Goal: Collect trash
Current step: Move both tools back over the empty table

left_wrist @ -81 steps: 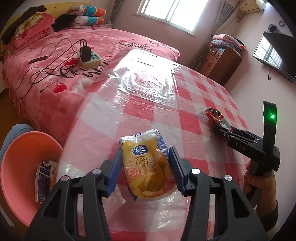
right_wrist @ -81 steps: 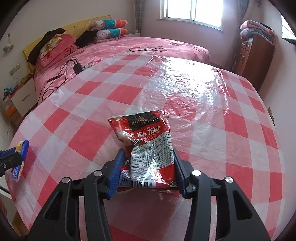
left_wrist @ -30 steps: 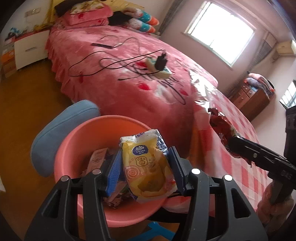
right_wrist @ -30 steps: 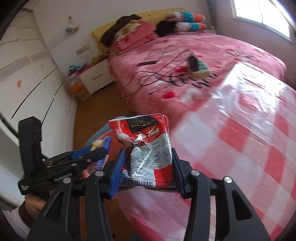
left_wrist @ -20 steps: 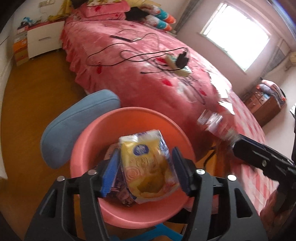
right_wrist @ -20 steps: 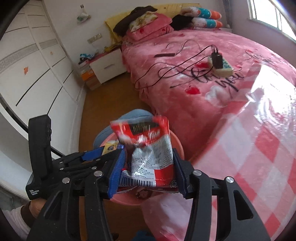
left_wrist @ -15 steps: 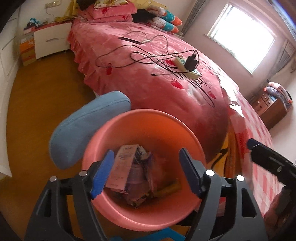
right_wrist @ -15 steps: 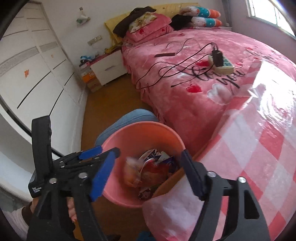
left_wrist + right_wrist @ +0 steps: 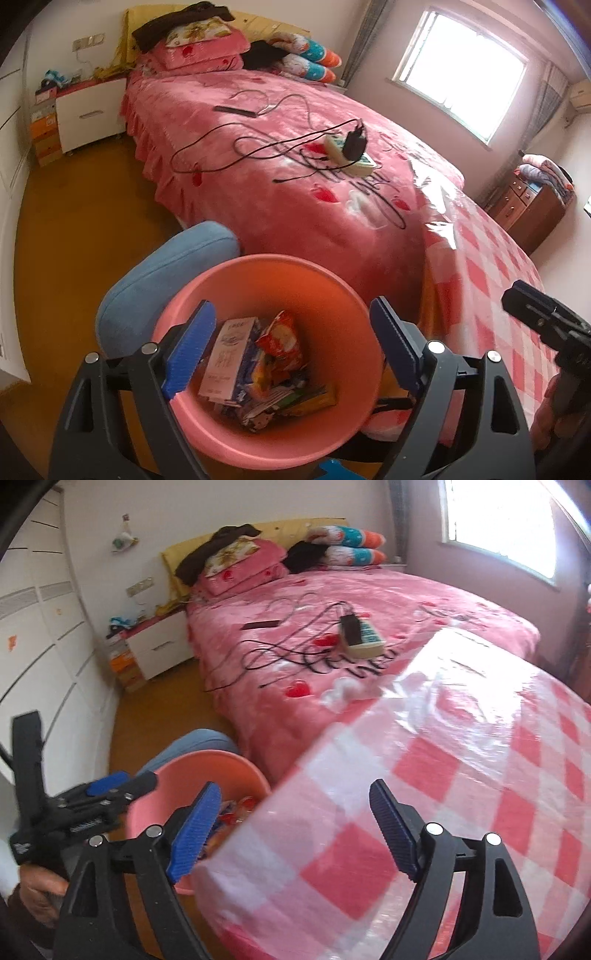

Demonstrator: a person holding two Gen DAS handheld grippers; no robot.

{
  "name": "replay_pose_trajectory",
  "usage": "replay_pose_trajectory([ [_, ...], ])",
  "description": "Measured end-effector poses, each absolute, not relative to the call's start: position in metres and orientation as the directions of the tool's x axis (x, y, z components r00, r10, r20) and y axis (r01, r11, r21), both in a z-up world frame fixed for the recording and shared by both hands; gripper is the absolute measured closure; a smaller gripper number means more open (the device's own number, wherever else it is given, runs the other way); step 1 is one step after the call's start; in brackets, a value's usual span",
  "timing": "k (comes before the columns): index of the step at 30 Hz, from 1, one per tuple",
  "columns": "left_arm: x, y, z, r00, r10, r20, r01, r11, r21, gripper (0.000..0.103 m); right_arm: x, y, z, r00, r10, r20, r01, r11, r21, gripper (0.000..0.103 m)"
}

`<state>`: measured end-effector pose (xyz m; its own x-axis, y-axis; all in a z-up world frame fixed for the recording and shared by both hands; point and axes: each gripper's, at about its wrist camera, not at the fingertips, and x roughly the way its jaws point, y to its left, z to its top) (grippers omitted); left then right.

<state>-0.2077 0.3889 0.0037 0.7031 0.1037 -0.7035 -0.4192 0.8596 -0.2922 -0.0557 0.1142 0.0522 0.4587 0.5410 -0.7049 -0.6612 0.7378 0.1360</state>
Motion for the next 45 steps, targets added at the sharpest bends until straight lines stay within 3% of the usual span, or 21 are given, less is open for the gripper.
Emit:
replay_pose_trajectory([
  [22, -0.164, 0.31, 0.044, 0.758, 0.029, -0.652, -0.261, 0.929, -0.261, 0.012, -0.037, 0.025, 0.05, 0.622, 0.391, -0.679, -0.482, 0.874, 0.062, 0.02],
  [45, -0.118, 0.226, 0.055, 0.754, -0.009, -0.656, -0.147, 0.972, -0.182, 0.009, -0.022, -0.073, 0.05, 0.729, 0.261, -0.633, -0.29, 0.955, 0.06, 0.02],
])
